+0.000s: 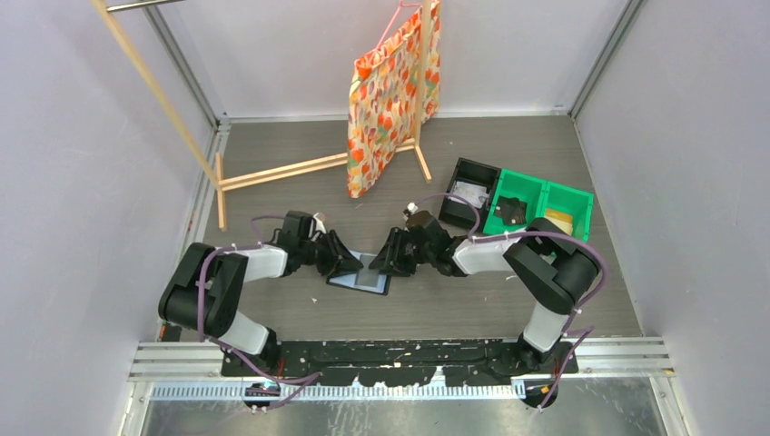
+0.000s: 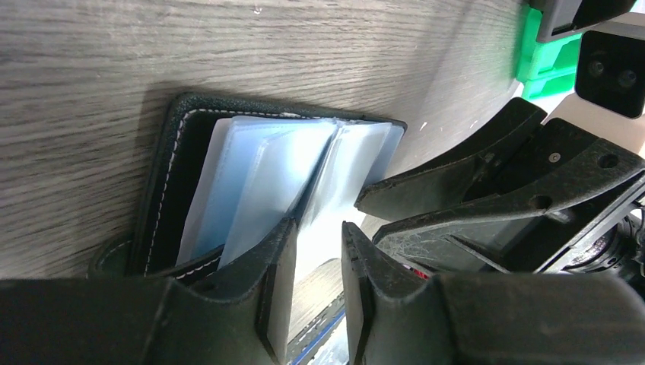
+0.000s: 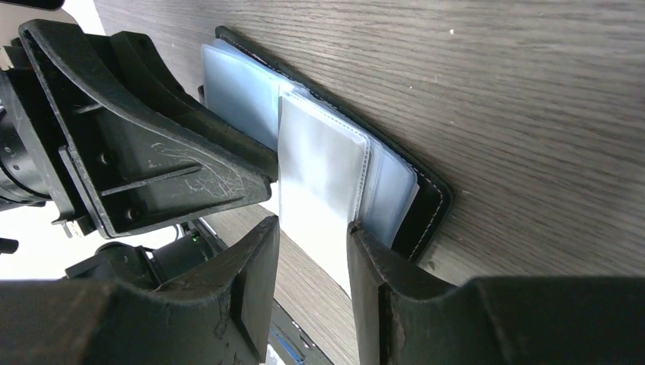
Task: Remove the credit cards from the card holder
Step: Remove the credit card from the card holder.
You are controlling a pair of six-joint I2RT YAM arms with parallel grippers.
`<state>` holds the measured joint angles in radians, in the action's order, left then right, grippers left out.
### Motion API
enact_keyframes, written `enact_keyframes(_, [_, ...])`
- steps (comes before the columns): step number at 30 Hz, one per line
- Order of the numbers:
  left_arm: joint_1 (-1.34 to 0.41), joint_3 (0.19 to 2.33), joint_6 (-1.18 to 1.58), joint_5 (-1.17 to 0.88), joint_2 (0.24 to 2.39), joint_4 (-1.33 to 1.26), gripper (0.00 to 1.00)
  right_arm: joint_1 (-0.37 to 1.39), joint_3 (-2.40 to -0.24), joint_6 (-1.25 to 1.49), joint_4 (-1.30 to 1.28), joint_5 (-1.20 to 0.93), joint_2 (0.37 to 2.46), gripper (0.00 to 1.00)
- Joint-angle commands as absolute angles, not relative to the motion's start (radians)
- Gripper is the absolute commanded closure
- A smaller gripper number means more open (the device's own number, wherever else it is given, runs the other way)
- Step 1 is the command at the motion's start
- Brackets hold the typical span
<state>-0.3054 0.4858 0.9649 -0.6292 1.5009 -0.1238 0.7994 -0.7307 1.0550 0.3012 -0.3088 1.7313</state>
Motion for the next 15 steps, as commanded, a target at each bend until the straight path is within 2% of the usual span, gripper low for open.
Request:
enact_keyframes(1, [-0.301,0.481,0.958,-0.662,1.516,-0.165,0.69,0.805,-0.761,1.076,0.358,-0.325,1.772,0.56])
enact_keyframes(5, [-0.301,0.469,0.961,-0.66,1.513,-0.175,0.67,0.805,-0.763,1.096,0.402,-0.354,1.796,0.56])
enact_keyframes(15, [-0.301,0.466,0.965,-0.653,1.484,-0.168,0.96,0.805,-0.75,1.1,0.408,-0.35,1.795,0.56])
